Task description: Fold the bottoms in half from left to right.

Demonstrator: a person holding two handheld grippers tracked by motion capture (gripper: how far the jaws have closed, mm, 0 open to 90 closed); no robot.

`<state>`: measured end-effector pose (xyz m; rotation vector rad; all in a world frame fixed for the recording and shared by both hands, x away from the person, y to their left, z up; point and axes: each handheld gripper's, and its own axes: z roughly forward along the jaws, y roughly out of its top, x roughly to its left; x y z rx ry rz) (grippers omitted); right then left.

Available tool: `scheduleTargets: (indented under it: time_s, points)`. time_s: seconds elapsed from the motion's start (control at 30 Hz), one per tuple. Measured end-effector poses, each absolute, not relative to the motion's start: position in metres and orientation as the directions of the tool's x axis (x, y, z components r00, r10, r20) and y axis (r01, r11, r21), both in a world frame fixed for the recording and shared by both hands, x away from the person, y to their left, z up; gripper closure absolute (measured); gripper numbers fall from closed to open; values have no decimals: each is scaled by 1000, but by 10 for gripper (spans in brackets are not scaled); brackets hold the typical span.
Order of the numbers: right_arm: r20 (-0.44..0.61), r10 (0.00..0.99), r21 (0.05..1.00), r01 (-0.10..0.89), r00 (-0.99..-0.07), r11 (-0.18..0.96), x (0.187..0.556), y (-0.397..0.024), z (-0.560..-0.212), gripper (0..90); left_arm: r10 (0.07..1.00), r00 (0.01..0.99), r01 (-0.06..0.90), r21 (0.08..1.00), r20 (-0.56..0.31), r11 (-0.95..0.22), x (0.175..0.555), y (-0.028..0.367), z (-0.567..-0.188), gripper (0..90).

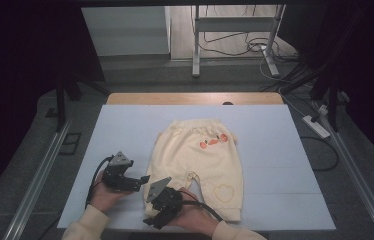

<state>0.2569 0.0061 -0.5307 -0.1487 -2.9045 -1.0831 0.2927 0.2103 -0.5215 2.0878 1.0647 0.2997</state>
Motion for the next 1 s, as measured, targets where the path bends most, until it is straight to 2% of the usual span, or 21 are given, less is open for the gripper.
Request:
scheduleTargets:
  time_s: [0.1, 0.17, 0.2, 0.27, 0.33, 0.47, 1.0]
  points:
    - [53, 85, 657, 99, -995, 747, 256, 6, -531, 348, 772, 624, 593, 719, -125, -363, 293, 210, -522, 99]
    - [35, 97, 656, 96, -995, 749, 256, 5, -531, 449, 773, 622, 594, 719, -126, -361, 293, 210, -522, 98]
    - [23, 102, 652, 93, -995, 753, 258, 3, -530, 543, 772, 623, 594, 717, -124, -365, 293, 211, -522, 98]
    - [3, 100, 647, 78, -995, 759, 259, 0, -527, 656, 773, 622, 595, 716, -123, -365, 294, 210, -522, 99]
    - [4, 106, 649, 83, -994, 756, 261, -2, -526, 720, 773, 622, 595, 716, -122, -366, 294, 210, -522, 100]
    - [5, 98, 652, 77, -995, 754, 262, -5, -523, 753, 779, 615, 601, 714, -125, -360, 300, 209, -521, 103]
    - [14, 89, 658, 76, -996, 749, 263, -8, -519, 755, 776, 614, 603, 720, -145, -343, 333, 197, -508, 130]
